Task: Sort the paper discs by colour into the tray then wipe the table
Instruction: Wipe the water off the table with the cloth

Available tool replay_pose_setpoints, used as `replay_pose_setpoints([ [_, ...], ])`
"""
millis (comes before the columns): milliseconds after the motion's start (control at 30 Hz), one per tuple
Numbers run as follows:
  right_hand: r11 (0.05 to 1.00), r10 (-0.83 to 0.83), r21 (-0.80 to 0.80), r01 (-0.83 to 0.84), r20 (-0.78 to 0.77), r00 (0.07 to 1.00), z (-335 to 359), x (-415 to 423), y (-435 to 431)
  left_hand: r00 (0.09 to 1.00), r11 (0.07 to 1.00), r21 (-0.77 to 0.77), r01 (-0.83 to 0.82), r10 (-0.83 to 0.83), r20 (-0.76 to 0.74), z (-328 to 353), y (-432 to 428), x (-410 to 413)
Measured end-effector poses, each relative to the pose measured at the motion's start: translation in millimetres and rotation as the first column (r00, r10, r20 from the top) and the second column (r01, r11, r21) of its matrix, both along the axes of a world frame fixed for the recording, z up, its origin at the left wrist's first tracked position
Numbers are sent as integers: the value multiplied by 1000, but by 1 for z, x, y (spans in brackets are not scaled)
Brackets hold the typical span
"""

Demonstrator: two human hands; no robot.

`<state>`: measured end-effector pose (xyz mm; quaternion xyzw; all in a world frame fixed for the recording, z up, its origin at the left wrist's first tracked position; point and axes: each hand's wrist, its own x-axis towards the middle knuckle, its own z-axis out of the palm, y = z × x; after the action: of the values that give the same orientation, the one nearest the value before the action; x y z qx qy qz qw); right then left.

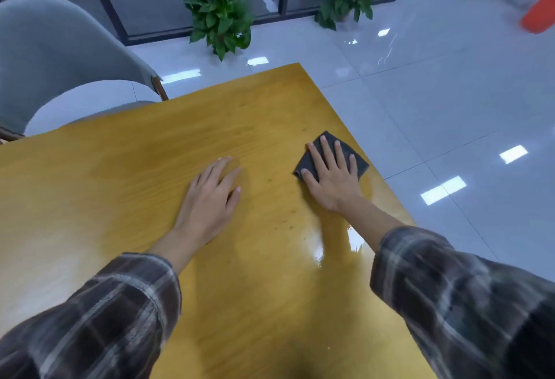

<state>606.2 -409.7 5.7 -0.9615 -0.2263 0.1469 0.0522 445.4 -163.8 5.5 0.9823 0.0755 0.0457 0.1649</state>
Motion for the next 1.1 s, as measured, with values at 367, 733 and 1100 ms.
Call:
replay_pose_setpoints([
  [367, 999, -47, 10, 47, 41, 998, 4, -46, -91, 995, 996, -49, -75, 71, -76, 7, -19, 18],
  [733, 998, -54, 45, 50, 86, 995, 1, -37, -132, 980, 982, -75, -175, 167, -107, 8, -33, 25],
  [1100, 1000, 15, 13, -16, 76, 997, -1, 69, -17, 1000, 999, -38, 18, -18, -9, -5, -22, 96],
])
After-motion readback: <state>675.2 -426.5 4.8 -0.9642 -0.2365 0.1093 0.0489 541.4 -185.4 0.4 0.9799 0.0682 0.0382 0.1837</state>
